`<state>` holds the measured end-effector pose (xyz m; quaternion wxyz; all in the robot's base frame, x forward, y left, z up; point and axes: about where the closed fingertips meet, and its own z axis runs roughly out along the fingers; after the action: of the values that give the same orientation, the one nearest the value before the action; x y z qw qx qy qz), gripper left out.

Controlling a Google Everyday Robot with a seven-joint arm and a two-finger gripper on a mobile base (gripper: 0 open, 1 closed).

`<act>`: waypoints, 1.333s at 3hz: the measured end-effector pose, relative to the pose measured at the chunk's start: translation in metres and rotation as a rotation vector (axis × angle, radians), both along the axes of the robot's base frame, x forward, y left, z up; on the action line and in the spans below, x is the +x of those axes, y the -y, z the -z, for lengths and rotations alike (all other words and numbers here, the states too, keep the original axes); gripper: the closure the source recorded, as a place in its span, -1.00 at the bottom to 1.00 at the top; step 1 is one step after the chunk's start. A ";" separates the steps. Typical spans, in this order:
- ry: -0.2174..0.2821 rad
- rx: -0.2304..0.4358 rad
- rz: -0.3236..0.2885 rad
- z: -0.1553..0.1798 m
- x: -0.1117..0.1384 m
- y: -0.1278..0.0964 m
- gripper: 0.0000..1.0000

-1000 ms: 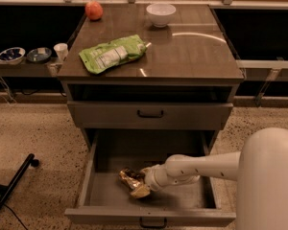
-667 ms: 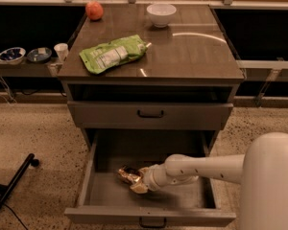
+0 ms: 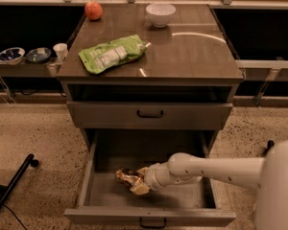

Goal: Pick orange can from middle drawer and place on counter

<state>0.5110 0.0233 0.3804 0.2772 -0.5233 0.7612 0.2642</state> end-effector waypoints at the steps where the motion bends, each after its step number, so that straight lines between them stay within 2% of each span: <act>1: 0.199 0.027 -0.165 -0.119 -0.013 0.035 1.00; 2: 0.333 0.045 -0.239 -0.200 -0.017 0.069 1.00; 3: 0.326 0.047 -0.266 -0.201 -0.026 0.074 1.00; 4: 0.368 0.071 -0.257 -0.229 -0.015 0.093 1.00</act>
Offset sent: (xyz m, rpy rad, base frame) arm -0.0237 -0.1160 0.3016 0.0649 -0.4922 0.3240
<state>0.4959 -0.0697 0.6092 0.3936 -0.6452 0.6152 0.2243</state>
